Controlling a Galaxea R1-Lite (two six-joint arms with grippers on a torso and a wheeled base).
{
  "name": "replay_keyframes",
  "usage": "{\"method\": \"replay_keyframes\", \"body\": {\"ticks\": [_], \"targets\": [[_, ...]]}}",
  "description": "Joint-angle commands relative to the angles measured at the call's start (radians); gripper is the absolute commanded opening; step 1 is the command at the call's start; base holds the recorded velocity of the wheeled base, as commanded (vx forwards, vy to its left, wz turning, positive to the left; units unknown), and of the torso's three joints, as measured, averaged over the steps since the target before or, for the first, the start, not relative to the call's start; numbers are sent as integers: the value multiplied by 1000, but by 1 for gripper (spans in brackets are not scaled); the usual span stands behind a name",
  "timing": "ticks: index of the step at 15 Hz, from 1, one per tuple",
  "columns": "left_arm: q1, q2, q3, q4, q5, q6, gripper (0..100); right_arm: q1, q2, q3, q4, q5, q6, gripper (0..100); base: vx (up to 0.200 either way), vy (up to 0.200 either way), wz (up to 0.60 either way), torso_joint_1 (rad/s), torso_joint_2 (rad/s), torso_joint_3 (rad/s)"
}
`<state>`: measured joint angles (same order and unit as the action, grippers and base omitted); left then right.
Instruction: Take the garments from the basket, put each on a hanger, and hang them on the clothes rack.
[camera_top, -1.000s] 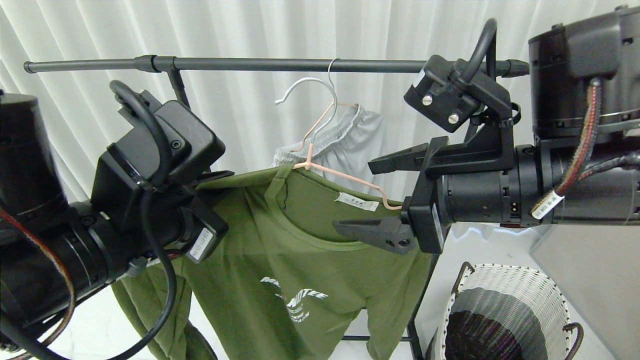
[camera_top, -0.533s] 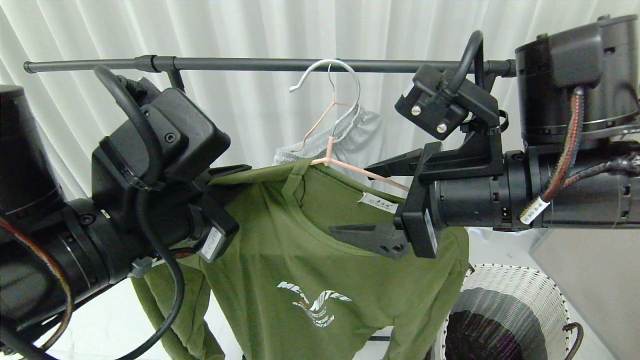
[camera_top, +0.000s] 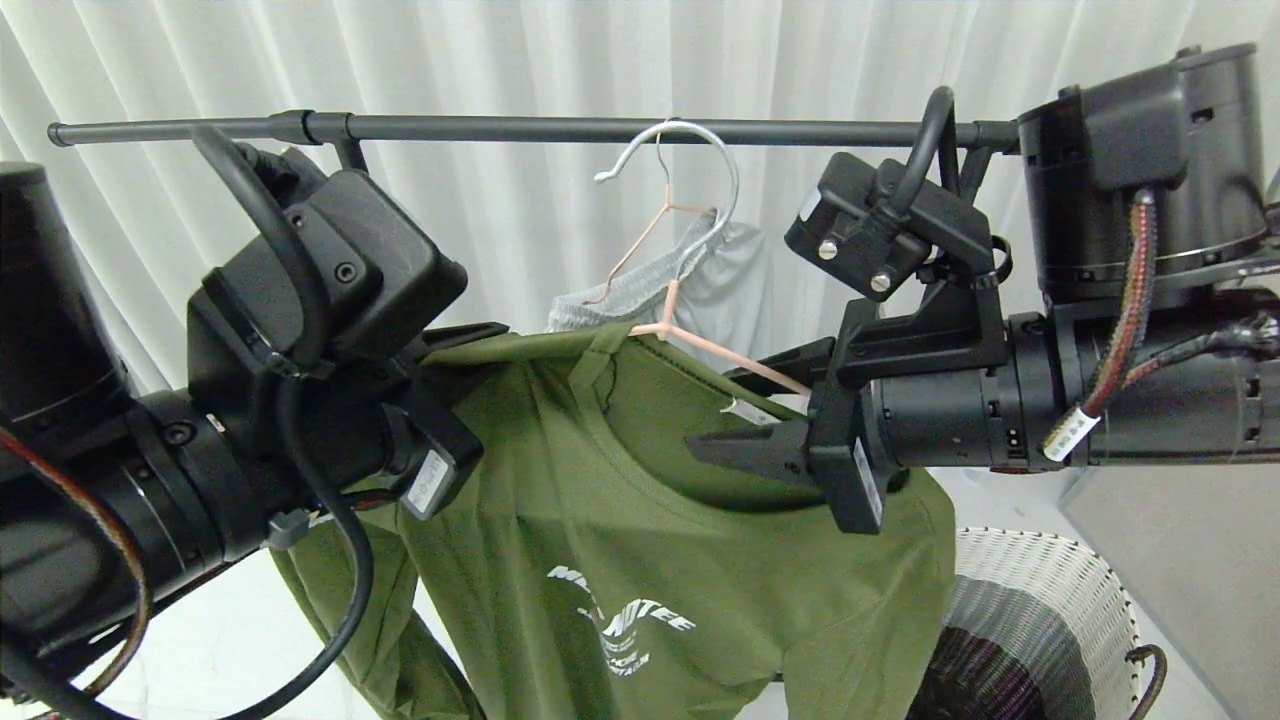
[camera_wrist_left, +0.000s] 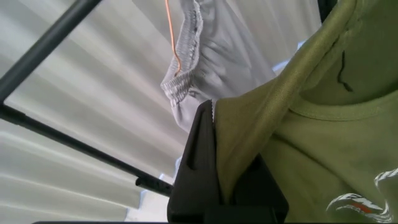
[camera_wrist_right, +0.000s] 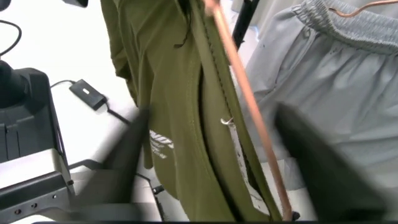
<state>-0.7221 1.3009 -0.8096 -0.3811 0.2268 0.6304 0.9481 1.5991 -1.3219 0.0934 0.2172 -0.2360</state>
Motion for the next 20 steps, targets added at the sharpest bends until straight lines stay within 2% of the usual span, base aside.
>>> {"method": "replay_keyframes", "body": {"ticks": [1,14,15,20], "targets": [[-7,3,4,-13,-12,-1,0,1,2,1,0,1,-5,0,0,0,0,0,0,0],[-7,8,6,-15,-26,2,0,8,-2,0,-1,-1,-9,0,0,0,0,0,0,0],[-7,8,7,-15,-26,0,100,8,-5,-2,-1,-2,-9,0,0,0,0,0,0,0],[30,-11,40,-16,-26,0,100,-2,-36,7,0,-2,-8,0,0,0,0,0,0,0]]}}
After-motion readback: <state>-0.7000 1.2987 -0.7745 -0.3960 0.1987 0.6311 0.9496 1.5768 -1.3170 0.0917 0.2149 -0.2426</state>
